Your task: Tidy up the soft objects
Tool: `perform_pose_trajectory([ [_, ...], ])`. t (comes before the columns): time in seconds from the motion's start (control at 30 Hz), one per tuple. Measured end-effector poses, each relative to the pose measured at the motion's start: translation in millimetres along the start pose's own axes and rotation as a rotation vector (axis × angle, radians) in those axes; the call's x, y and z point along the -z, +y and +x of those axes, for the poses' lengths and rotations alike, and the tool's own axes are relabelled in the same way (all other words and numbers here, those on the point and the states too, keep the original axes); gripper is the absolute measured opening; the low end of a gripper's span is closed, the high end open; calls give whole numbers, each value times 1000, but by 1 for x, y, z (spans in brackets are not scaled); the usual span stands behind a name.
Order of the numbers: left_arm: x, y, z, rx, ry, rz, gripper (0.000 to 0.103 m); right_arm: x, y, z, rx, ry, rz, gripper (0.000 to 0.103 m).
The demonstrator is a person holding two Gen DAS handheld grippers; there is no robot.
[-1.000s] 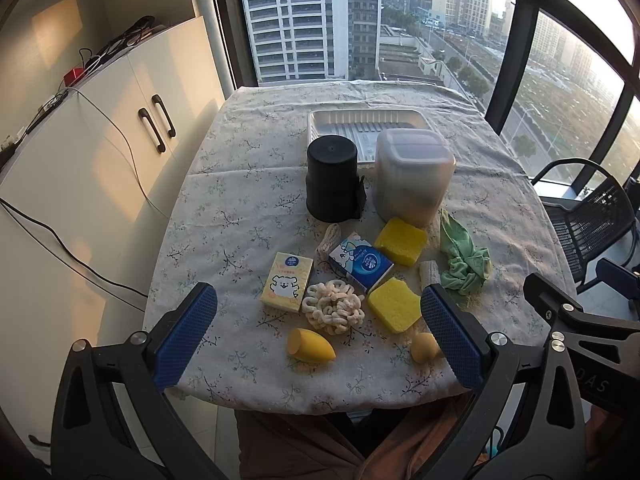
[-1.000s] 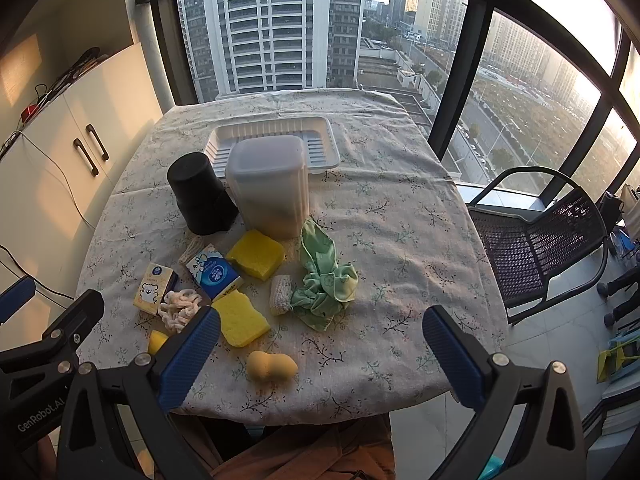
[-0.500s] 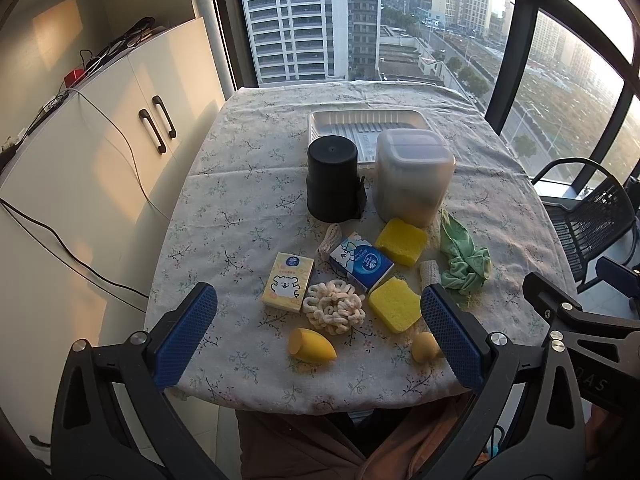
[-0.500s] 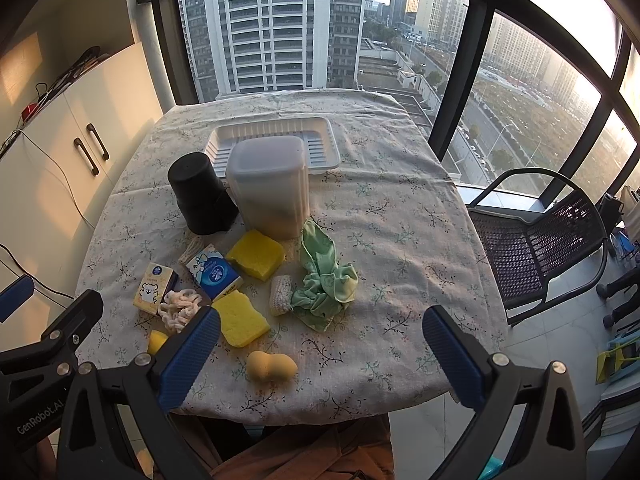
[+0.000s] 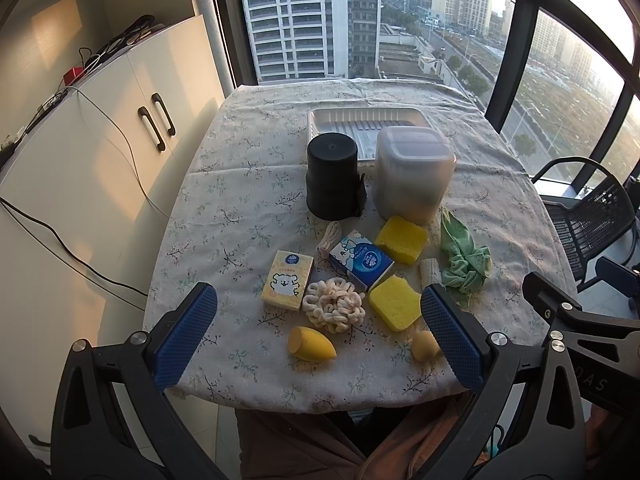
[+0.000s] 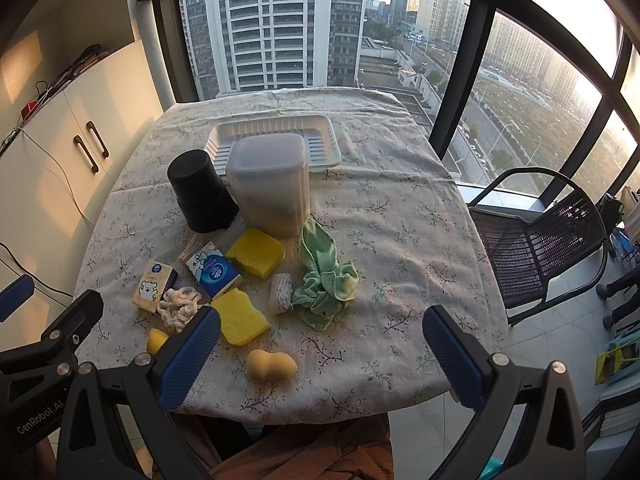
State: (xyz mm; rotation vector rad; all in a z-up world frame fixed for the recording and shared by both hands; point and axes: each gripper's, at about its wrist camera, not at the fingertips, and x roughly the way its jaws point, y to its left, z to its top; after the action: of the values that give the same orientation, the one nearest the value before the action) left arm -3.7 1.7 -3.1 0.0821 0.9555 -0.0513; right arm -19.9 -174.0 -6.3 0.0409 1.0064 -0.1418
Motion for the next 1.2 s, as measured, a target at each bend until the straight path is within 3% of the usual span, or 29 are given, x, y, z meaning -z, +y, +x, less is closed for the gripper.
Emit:
perform_pose_trajectory([
  [0.7, 4, 3, 1, 2, 10, -1, 103, 1, 2, 2, -1, 6, 0, 103],
  [0.97, 15, 13, 29, 5, 62, -5, 103, 11, 8, 20, -22, 29, -48, 103],
  [1.2, 39, 12, 61, 7, 109, 46, 103, 34, 21, 61, -38, 107, -125, 103],
])
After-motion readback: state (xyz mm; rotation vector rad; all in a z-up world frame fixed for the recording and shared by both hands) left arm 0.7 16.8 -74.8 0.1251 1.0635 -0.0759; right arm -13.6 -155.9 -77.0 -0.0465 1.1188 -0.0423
